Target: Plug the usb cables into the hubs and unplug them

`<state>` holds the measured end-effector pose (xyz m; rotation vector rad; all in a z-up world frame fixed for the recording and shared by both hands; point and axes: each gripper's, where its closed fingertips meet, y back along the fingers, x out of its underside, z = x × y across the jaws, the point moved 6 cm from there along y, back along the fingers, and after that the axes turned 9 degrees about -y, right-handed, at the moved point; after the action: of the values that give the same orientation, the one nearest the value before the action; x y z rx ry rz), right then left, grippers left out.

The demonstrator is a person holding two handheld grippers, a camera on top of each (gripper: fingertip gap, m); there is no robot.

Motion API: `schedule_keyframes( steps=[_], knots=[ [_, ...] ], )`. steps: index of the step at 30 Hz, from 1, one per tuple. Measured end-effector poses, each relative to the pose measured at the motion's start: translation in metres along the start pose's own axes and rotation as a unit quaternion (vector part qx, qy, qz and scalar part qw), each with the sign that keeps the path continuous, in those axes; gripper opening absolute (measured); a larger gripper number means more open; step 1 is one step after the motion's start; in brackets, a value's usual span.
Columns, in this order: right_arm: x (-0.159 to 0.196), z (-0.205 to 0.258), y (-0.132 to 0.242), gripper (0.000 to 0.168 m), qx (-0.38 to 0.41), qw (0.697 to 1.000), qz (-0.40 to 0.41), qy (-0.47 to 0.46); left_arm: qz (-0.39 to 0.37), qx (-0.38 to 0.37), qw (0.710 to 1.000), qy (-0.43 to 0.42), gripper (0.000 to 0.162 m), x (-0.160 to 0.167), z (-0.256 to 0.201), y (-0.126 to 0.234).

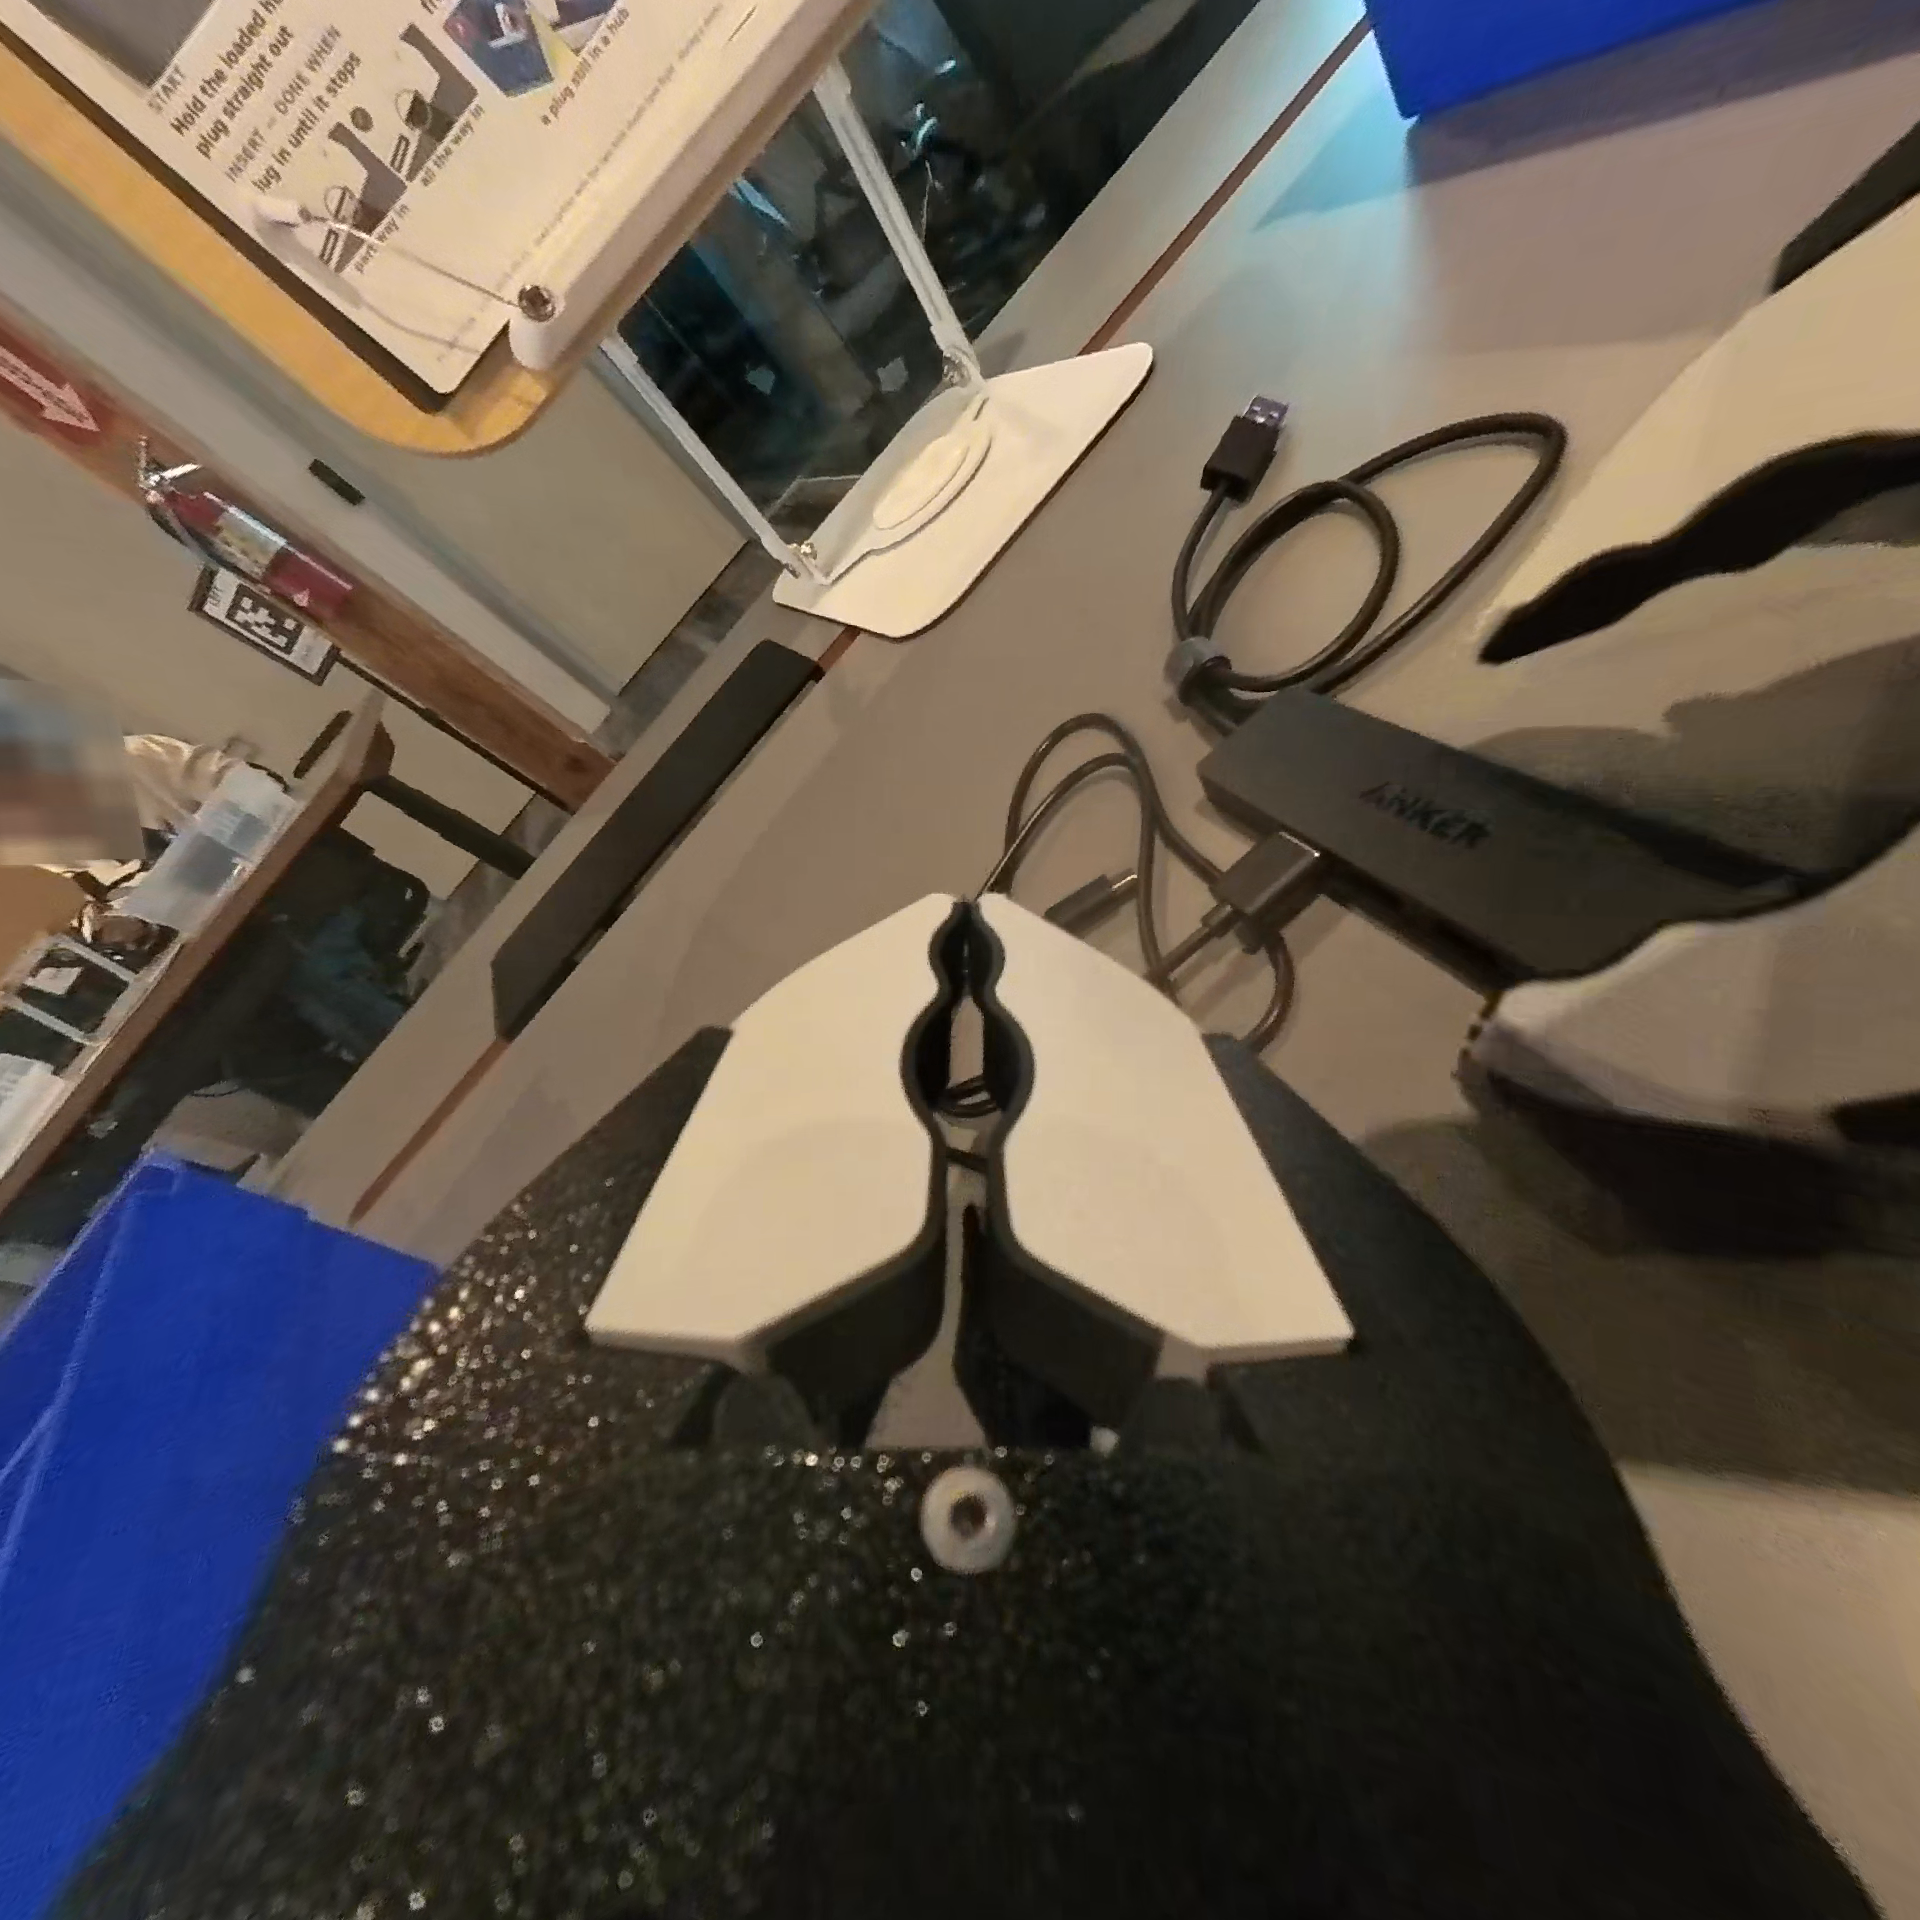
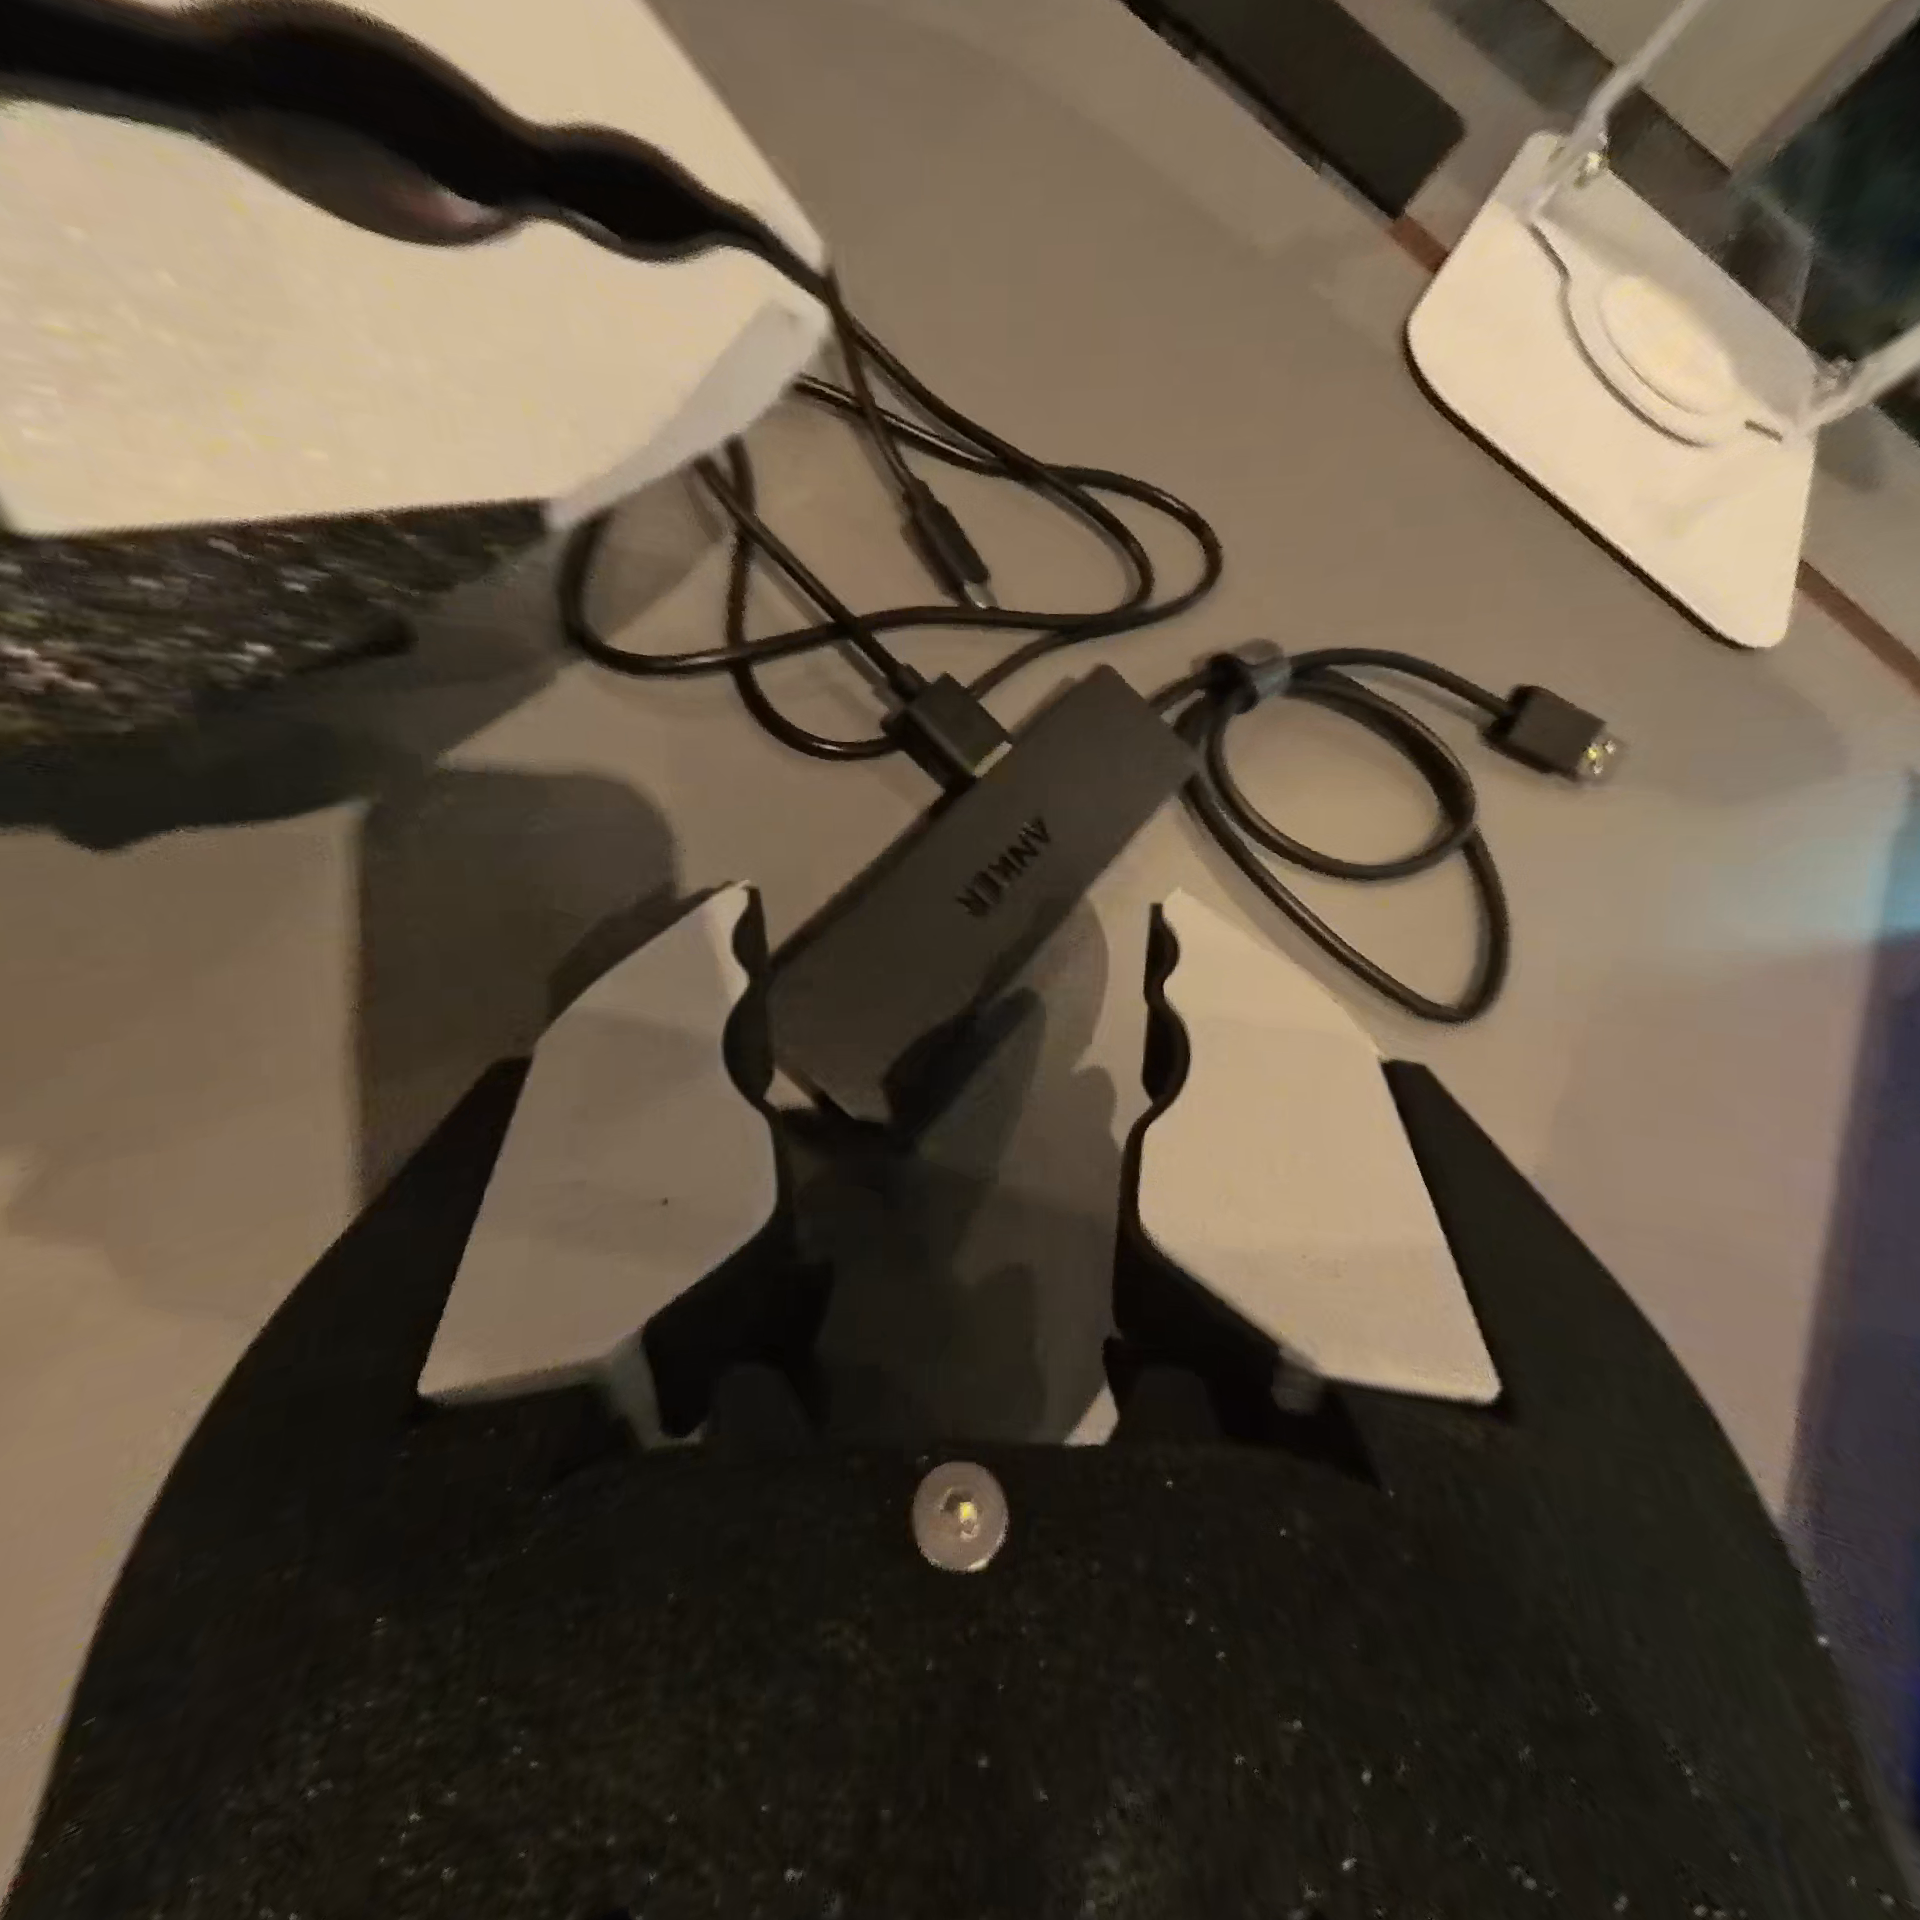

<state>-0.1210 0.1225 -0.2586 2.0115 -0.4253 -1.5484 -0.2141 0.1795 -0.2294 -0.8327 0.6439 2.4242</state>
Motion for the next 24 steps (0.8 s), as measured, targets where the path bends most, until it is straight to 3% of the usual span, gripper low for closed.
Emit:
schedule_keyframes(
  steps=[4,10,12,16,19,24],
  knots=[
    [0.006,-0.017,0.002,0.061,0.002,0.999,0.02,-0.041,0.0,0.003,1.0,0.011,0.0,0.001,0.001,0.0],
    [0.012,-0.025,-0.001,0.056,-0.06,0.988,0.045,-0.132,0.0,0.011,1.0,0.015,0.0,0.002,-0.001,-0.001],
    [0.012,-0.025,-0.001,0.042,-0.066,0.989,0.043,-0.123,-0.001,0.012,1.0,0.015,0.0,0.002,-0.001,-0.001],
    [0.011,-0.026,-0.003,0.04,-0.073,0.99,0.041,-0.11,-0.011,0.019,0.999,0.027,0.0,0.0,-0.002,0.0],
    [0.012,-0.027,0.001,0.038,-0.054,0.995,0.029,-0.074,-0.042,0.067,0.995,0.06,0.0,-0.004,-0.006,0.001],
    [-0.005,-0.028,0.019,0.036,-0.051,0.996,-0.06,-0.039,-0.079,0.174,0.97,0.149,0.0,-0.01,-0.015,0.002]
  ],
)
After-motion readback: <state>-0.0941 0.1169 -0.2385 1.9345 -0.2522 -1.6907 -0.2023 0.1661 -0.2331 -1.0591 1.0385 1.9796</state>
